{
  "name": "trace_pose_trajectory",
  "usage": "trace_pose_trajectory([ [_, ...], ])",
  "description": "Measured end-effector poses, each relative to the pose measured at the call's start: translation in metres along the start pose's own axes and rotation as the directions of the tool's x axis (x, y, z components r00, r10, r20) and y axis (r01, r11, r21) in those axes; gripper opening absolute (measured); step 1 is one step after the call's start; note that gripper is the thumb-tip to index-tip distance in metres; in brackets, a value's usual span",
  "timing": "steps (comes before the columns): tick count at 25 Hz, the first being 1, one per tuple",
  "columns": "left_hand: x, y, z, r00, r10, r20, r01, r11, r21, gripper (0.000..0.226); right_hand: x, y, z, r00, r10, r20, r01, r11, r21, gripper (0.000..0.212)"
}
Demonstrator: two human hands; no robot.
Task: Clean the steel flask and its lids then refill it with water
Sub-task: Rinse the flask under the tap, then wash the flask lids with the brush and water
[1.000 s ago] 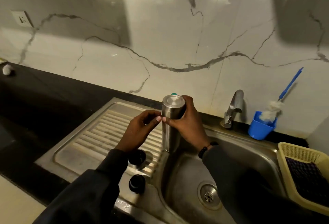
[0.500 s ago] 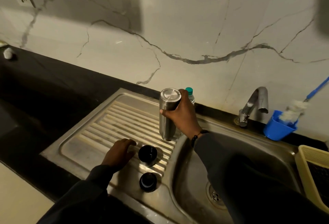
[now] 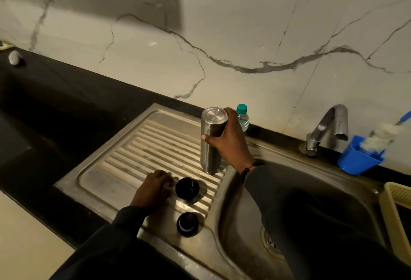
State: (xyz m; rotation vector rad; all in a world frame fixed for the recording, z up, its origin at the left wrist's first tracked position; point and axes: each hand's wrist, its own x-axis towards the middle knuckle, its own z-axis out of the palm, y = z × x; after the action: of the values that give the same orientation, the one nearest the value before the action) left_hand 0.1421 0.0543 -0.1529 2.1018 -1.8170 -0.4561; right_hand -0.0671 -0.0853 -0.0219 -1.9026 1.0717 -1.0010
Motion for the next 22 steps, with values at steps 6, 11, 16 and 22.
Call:
trace_pose_trajectory([
  [6, -0.002, 0.004, -0.002, 1.000, -0.014, 0.027, 0.015, 0.999, -0.033, 0.047, 0.005, -0.003, -0.004, 0.999, 0.044, 0.031, -0.046, 0.998, 0.037, 0.092],
  [11, -0.005, 0.005, -0.007, 0.995, -0.029, 0.093, 0.034, 0.998, -0.051, 0.066, 0.009, -0.011, -0.006, 0.998, 0.046, 0.048, -0.049, 0.997, 0.066, 0.095],
  [16, -0.009, 0.014, -0.014, 0.990, 0.014, 0.142, 0.025, 0.964, -0.266, 0.122, 0.009, -0.022, -0.017, 0.994, 0.103, 0.038, -0.106, 0.988, 0.109, 0.092],
  [22, -0.005, 0.030, -0.012, 0.980, 0.114, 0.165, -0.037, 0.911, -0.410, 0.106, -0.012, -0.025, -0.032, 0.958, 0.118, -0.263, -0.064, 0.977, 0.205, 0.063],
])
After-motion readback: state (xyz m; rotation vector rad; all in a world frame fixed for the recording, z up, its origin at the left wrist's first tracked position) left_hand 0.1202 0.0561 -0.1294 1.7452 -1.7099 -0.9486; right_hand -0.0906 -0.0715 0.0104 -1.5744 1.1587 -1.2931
